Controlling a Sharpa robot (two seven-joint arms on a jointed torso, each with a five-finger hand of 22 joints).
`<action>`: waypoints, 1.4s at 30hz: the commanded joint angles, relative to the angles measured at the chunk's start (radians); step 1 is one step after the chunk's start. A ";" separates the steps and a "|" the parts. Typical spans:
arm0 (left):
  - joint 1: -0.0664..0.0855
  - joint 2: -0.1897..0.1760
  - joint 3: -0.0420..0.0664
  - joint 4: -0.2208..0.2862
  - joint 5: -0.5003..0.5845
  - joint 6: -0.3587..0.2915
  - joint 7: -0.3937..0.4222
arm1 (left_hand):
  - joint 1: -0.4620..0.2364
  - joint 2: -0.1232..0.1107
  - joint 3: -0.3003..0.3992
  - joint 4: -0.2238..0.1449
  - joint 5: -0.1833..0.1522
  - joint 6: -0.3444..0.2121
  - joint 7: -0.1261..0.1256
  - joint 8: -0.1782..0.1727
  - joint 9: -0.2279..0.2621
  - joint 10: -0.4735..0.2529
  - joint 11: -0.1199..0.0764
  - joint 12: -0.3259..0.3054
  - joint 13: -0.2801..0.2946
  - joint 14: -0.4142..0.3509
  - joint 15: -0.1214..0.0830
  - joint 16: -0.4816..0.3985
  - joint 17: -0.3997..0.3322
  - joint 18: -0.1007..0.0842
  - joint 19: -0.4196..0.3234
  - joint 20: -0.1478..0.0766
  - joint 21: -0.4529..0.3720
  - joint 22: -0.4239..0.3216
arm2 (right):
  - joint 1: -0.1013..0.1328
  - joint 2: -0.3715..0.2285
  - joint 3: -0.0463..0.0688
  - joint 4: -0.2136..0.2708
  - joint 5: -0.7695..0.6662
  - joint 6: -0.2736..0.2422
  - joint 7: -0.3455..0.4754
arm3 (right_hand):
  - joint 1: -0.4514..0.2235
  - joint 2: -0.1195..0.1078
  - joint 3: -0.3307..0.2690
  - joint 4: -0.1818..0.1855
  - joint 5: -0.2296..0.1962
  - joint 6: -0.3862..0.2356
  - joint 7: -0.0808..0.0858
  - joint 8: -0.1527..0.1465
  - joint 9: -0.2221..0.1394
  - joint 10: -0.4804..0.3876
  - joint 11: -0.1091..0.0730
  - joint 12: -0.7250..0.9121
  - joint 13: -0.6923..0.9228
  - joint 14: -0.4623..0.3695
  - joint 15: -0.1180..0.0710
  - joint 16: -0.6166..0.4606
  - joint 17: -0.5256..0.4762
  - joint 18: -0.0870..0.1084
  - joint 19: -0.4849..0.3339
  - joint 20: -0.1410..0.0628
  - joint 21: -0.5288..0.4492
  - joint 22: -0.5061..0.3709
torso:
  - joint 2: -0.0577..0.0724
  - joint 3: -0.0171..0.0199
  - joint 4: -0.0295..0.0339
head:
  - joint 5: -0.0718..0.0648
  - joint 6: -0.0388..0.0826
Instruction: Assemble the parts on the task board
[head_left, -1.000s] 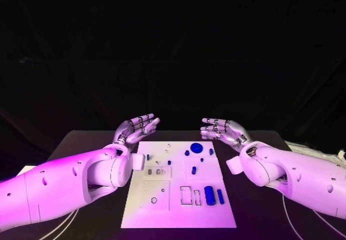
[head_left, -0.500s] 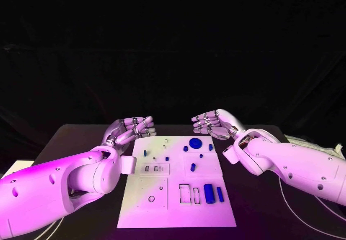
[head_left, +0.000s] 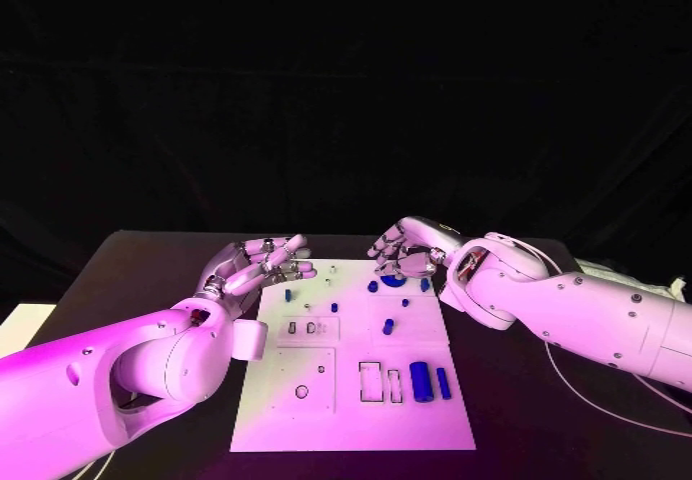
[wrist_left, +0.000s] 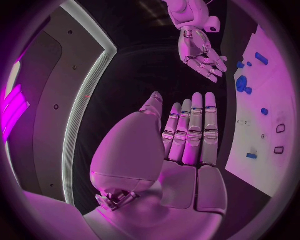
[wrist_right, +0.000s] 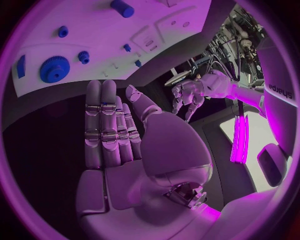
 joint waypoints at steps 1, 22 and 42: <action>0.004 0.000 0.001 0.009 0.038 0.057 -0.003 | -0.006 -0.001 -0.004 -0.004 0.006 -0.001 0.004 -0.007 -0.001 -0.003 0.005 -0.007 -0.001 -0.006 0.005 -0.007 0.002 0.008 -0.001 0.002 -0.006 -0.002 | 0.008 0.008 0.001 -0.011 -0.223 0.119 -0.116 | -0.009 -0.018 0.010 0.012 0.005 0.003 -0.004 -0.009 -0.002 -0.004 -0.009 -0.001 0.001 0.047 -0.009 0.129 0.074 0.012 0.017 -0.011 0.071 0.044 | 0.018 -0.0064 0.0157 | -0.010 0.000; 0.014 -0.014 0.003 0.036 0.042 0.058 -0.012 | -0.009 -0.003 -0.007 -0.005 0.007 -0.003 0.007 -0.012 -0.002 -0.004 0.007 -0.013 -0.002 -0.007 0.007 -0.011 0.004 0.008 -0.002 0.004 -0.009 -0.004 | 0.025 0.043 0.002 -0.060 -0.338 0.222 -0.163 | -0.005 -0.053 0.063 0.078 -0.009 -0.005 -0.010 -0.008 -0.001 -0.069 0.001 -0.003 0.001 0.008 -0.003 0.430 0.271 -0.040 0.077 0.001 0.481 0.510 | 0.059 -0.0179 0.0452 | -0.029 0.007; 0.015 -0.016 0.004 0.039 0.042 0.065 -0.020 | -0.010 -0.003 -0.009 -0.006 0.008 -0.004 0.010 -0.015 -0.002 -0.006 0.009 -0.016 -0.002 -0.007 0.007 -0.014 0.005 0.008 -0.002 0.004 -0.010 -0.005 | 0.025 0.061 0.001 -0.091 -0.368 0.256 -0.176 | 0.003 -0.049 0.097 0.104 -0.015 0.017 -0.012 -0.005 0.001 -0.051 -0.004 -0.003 0.001 0.009 -0.005 0.555 0.392 -0.054 0.102 0.001 0.562 0.612 | 0.083 -0.0238 0.0505 | -0.039 0.012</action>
